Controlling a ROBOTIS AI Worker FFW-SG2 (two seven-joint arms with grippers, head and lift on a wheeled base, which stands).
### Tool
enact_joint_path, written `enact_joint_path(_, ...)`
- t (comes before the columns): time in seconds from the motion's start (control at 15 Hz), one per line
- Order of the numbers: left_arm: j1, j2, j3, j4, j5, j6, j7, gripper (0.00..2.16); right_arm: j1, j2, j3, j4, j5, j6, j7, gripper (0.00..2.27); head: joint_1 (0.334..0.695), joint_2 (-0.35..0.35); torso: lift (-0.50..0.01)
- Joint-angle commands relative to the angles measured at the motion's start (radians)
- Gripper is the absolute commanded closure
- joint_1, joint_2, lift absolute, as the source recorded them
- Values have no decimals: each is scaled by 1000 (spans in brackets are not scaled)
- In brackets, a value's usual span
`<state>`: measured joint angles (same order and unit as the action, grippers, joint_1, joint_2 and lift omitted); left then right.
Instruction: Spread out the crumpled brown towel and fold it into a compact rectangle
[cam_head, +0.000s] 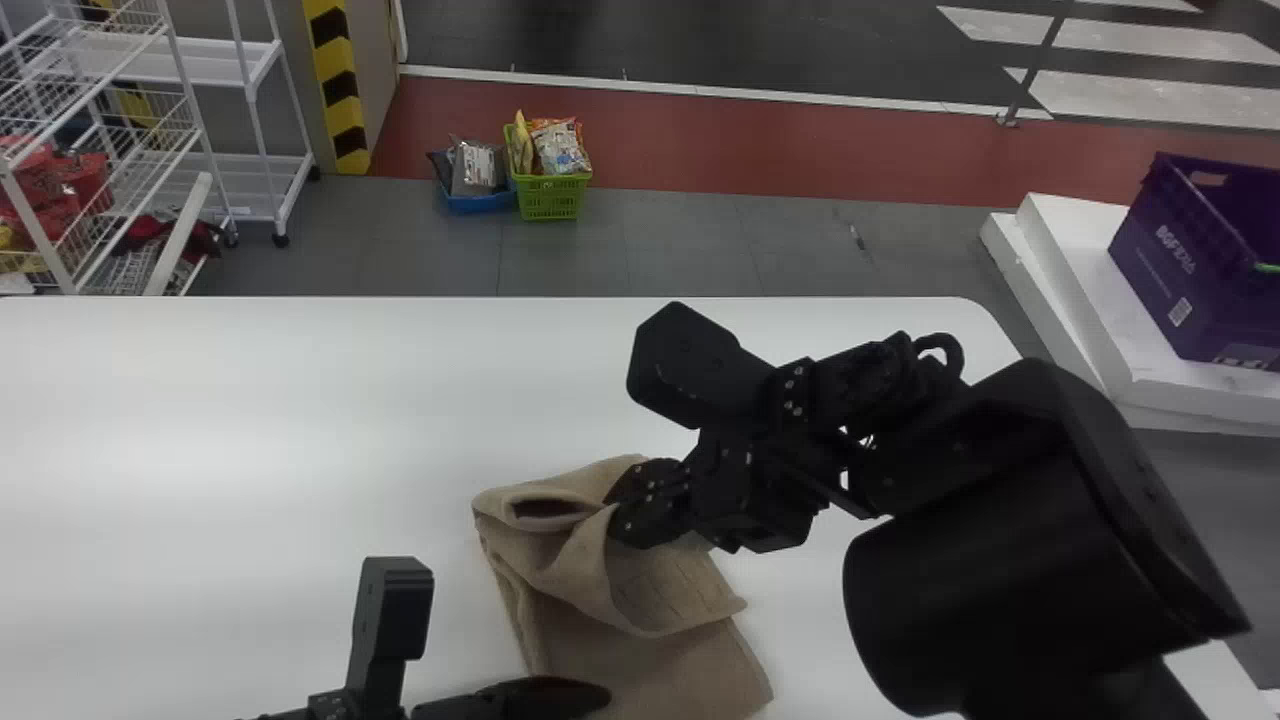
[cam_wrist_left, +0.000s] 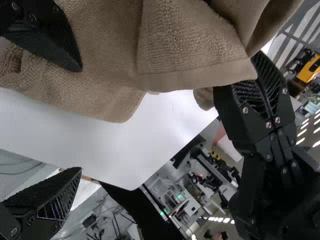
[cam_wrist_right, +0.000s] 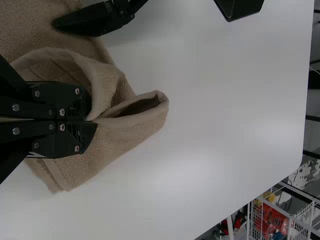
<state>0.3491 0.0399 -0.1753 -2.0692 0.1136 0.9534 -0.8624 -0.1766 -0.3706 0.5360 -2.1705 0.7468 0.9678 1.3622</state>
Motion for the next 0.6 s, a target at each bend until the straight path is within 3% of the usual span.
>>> enact_joint_path(0.0, -27, 0, 3, 14, 0, 0, 11, 100, 9, -24, -1, -26, 8, 4, 5, 1389, 695, -139, -127)
enact_joint_path(0.53, -56, 0, 11, 24, -6, 6, 11, 100, 57, -73, 4, -86, 25, 7, 5, 1389, 695, -157, -127)
